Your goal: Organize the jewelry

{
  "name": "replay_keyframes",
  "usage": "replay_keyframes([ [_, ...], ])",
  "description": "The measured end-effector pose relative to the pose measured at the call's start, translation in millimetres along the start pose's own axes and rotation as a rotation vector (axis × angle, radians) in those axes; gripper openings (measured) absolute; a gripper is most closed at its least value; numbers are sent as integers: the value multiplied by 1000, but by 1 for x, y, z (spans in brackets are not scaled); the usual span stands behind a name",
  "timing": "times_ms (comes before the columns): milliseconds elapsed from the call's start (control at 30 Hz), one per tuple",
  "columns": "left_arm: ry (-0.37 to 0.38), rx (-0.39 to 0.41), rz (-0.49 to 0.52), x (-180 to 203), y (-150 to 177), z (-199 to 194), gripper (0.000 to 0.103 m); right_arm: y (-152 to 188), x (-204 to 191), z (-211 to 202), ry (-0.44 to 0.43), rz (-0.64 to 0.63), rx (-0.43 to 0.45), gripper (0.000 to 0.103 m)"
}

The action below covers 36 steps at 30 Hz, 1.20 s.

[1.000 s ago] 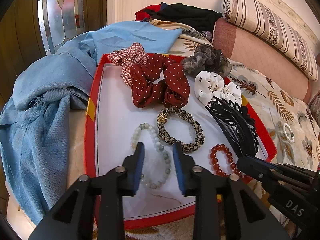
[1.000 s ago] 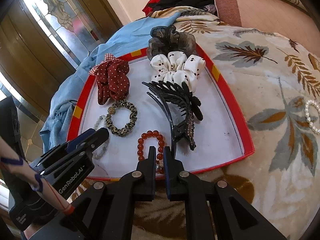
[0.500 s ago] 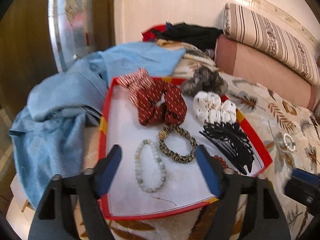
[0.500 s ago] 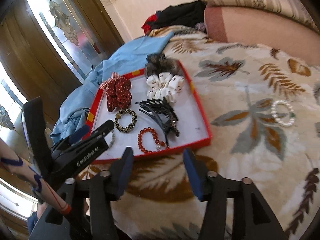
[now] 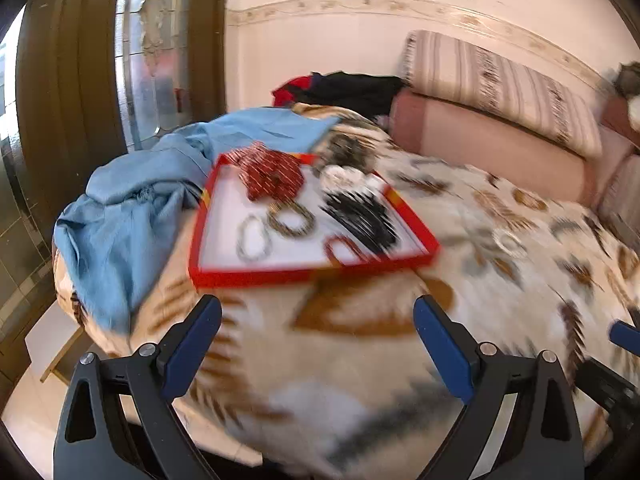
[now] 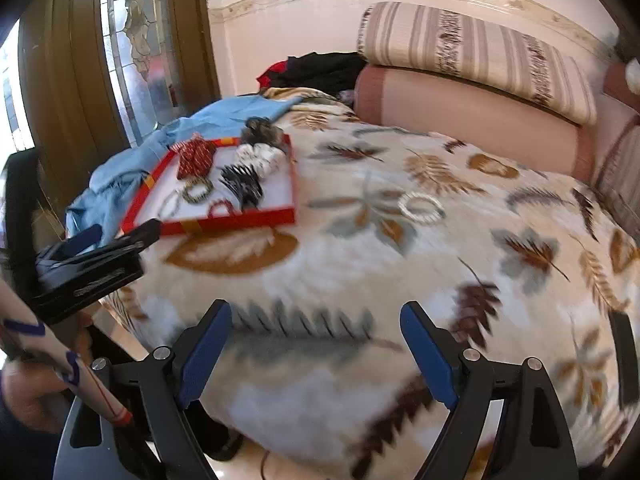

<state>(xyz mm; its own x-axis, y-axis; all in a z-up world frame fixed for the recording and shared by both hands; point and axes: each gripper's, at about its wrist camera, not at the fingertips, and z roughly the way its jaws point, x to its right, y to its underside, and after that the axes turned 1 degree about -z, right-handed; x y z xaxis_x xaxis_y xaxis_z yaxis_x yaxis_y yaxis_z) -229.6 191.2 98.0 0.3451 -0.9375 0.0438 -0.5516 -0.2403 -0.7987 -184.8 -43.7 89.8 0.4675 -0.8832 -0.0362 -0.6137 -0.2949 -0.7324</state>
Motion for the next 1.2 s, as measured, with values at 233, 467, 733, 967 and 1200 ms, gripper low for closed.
replay_keyframes([
  [233, -20, 112, 41, 20, -5, -86, 103, 20, 13, -41, 11, 26, 61, 90],
  [467, -71, 222, 69, 42, -29, -138, 103, 17, 27, -95, 90, 62, 210, 93],
  [733, -103, 153, 74, 42, -35, -113, 103, 13, 23, -107, 137, 44, 212, 93],
  [967, -175, 118, 2, 10, -33, -85, 103, -1, -8, -87, 126, -69, 178, 93],
  [1200, -204, 69, -30, -6, -37, -54, 103, -10, -24, -64, 114, -141, 124, 93],
])
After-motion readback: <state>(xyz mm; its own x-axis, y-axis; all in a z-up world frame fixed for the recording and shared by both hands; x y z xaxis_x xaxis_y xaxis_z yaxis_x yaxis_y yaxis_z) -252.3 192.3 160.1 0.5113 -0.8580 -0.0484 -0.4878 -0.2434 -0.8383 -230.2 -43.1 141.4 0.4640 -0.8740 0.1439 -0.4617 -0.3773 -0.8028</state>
